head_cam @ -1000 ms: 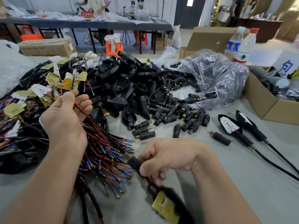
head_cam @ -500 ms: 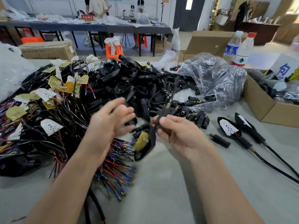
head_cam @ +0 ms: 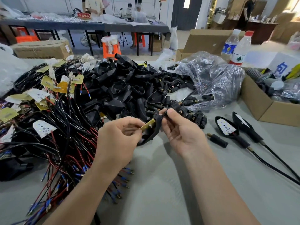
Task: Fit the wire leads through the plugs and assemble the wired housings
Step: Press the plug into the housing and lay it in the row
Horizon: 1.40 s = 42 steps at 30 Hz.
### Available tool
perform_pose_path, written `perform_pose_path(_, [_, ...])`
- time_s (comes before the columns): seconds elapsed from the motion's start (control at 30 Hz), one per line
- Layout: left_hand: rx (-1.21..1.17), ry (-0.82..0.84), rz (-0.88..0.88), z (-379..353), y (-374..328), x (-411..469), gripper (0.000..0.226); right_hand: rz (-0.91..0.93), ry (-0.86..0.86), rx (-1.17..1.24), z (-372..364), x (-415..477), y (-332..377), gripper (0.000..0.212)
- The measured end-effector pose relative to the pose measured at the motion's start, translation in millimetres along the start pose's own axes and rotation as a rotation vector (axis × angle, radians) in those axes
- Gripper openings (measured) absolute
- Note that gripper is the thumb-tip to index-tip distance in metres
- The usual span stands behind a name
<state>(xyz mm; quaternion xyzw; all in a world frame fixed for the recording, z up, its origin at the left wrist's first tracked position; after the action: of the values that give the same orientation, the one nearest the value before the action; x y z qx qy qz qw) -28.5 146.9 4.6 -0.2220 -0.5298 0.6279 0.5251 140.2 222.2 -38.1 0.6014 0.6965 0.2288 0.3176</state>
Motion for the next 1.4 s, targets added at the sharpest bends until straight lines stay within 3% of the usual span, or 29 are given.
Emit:
perform_pose_path(0.17, [0.234, -0.248, -0.235, 13.6, -19.7, -13.6, 0.031, -0.087, 0.066, -0.132, -6.2, -3.3, -10.0, 0.016])
perform_pose_path(0.3, [0.341, -0.203, -0.382, 7.0, -24.0, -16.6, 0.028, -0.078, 0.097, -0.185, -10.1, -4.1, -12.9, 0.015])
perform_pose_path(0.47, [0.217, -0.078, -0.147, 0.1, -12.2, -9.9, 0.016, -0.061, 0.093, -0.116, -7.1, 0.3, -12.0, 0.016])
perform_pose_path(0.6, [0.125, -0.135, 0.044, 10.7, 0.7, -3.5, 0.051, -0.06, 0.142, -0.009, -13.1, 1.6, -16.0, 0.016])
perform_pose_path(0.67, [-0.022, 0.011, 0.202, 0.6, 15.7, 0.3, 0.054, -0.057, 0.169, 0.023, -16.0, 0.8, -15.3, 0.011])
perform_pose_path(0.77, [-0.352, 0.205, 0.416, -19.2, 30.0, -0.2, 0.032, -0.058, 0.212, 0.03, -19.3, -1.8, -13.8, 0.013])
perform_pose_path(0.97, [-0.293, 0.148, 0.285, -9.6, 29.4, 3.5, 0.041, 0.01, 0.185, -0.186, -10.9, -4.7, 2.0, 0.024])
perform_pose_path(1.1, [-0.201, 0.057, 0.209, -4.1, 27.6, 1.5, 0.033, 0.011, 0.109, -0.176, -5.9, -3.9, 8.1, 0.026])
perform_pose_path(1.23, [-0.147, 0.001, 0.197, 0.0, 26.6, 1.4, 0.032, -0.014, 0.076, -0.034, -2.2, -3.2, 13.9, 0.015])
perform_pose_path(1.4, [-0.096, 0.067, 0.201, -6.5, 30.7, 4.5, 0.028, -0.004, 0.197, -0.153, -12.3, -6.4, 5.5, 0.019])
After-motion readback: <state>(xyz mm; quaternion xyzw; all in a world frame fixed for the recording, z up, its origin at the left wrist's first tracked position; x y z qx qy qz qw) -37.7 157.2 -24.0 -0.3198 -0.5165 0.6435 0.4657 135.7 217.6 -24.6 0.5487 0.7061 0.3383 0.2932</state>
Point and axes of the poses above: each hand's wrist, its own x-axis towards the middle knuckle, its own z-axis out of the back of the hand, y = z × x, the point moved 7 cm from there along x, towards the middle knuckle, and after that the axes turned 8 degrees about z, right-handed, at the moved point
